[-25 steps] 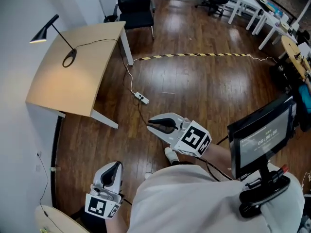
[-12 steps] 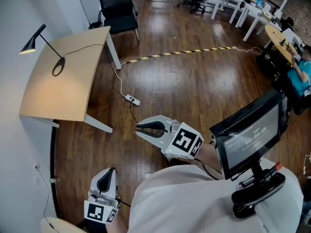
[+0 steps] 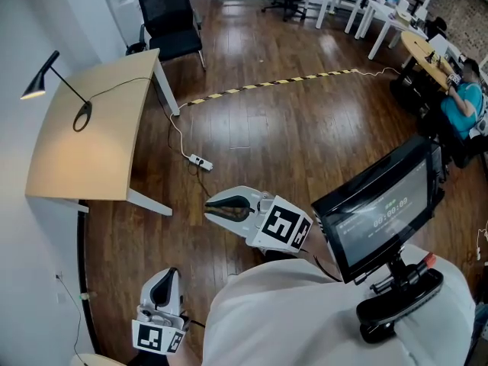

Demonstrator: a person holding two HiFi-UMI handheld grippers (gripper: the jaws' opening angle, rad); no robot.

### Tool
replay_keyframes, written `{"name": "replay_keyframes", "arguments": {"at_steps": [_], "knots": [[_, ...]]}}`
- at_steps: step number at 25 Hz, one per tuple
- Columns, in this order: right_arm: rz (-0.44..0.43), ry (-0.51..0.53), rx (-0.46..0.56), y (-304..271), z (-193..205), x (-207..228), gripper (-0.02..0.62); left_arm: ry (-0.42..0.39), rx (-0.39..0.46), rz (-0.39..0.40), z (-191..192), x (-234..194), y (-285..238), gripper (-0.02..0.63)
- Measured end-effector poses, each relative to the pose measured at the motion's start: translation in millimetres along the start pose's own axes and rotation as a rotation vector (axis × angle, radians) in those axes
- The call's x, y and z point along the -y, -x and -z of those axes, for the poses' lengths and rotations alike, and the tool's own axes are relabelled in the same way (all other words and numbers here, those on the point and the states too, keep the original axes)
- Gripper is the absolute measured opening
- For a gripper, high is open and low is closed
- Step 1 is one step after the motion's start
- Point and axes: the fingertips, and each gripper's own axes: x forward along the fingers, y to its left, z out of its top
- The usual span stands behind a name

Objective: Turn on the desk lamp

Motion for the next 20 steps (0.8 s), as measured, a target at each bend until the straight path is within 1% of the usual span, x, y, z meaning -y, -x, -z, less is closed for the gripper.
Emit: {"name": "replay_keyframes", "arguments": {"at_steps": [20], "knots": [[-0.009, 0.02, -0.017, -3.8, 6.3, -2.0, 0.04, -0.004, 0.001, 0.007, 1.9, 5.2, -2.9, 0.017]]}}
